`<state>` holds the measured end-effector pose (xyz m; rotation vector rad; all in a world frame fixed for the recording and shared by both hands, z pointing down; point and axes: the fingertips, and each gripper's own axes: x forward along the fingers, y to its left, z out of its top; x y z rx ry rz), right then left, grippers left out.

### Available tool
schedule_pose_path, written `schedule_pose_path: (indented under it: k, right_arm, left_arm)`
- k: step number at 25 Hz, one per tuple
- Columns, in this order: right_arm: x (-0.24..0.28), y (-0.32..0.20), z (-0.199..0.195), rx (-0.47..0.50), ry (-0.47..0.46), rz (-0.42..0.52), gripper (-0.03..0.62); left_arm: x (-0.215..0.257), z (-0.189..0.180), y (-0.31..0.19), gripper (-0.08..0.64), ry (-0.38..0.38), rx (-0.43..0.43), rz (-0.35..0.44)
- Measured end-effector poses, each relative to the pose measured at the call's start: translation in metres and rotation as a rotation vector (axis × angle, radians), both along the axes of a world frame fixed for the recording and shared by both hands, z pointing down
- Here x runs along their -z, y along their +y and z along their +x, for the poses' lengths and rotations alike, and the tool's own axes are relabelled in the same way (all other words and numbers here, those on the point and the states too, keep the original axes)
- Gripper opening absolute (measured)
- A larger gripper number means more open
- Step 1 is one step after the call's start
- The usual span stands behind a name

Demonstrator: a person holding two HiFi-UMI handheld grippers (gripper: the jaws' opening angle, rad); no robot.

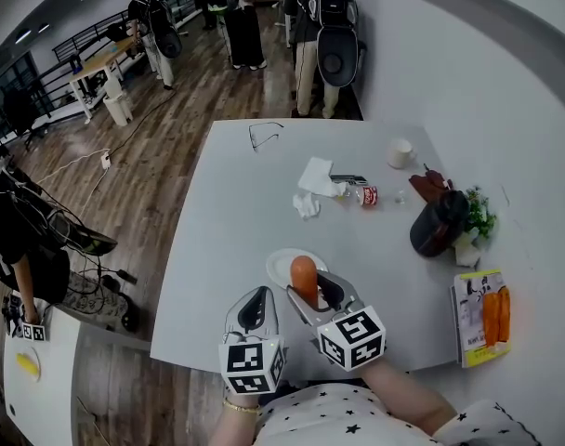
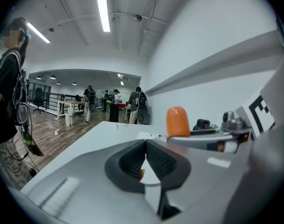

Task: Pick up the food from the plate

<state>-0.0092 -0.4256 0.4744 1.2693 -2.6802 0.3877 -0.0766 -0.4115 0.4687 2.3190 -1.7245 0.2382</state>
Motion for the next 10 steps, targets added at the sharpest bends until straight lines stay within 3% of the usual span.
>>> schedule_pose_path:
  k: [10]
  right_arm:
    - [0.0026,0.0032,-0.0027,0.012,0.008,0.011,0.218]
  left_arm:
    - [0.0016,-0.0006,0.0008,0.008,-0.007,0.001,0.005]
